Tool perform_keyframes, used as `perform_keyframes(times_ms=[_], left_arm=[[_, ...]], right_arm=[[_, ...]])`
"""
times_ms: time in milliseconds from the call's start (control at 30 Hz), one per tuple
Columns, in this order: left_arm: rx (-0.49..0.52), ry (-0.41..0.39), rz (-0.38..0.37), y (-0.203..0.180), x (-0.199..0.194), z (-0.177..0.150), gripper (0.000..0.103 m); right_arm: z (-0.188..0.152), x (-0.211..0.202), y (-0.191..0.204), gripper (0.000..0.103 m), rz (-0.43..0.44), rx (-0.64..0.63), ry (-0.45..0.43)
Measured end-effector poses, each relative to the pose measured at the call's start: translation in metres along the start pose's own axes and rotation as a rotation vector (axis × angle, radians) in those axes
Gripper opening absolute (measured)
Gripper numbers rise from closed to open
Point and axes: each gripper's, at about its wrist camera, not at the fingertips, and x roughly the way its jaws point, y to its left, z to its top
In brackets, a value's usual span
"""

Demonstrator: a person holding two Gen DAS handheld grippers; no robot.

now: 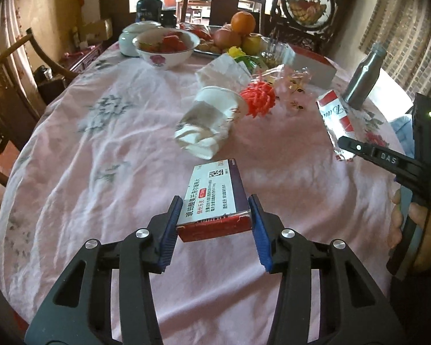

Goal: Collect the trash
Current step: 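Carry the carton and medicine box with both tools to the red wastebasket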

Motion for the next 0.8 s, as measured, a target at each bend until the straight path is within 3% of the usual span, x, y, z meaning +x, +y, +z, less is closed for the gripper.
perform_keyframes(times_ms=[267,800], left_arm=[[-0.029,-0.026,-0.016,0.022,-0.021,-0.023,0.046],[-0.124,-0.142,0.037,0.069,-0.087,-0.062,0.046]], right_arm=[[-0.021,-0.031,0.035,0.003,0.026,-0.058,-0.007],[-0.071,-0.054,0.122,0.003,0.085,-0.217,0.029]])
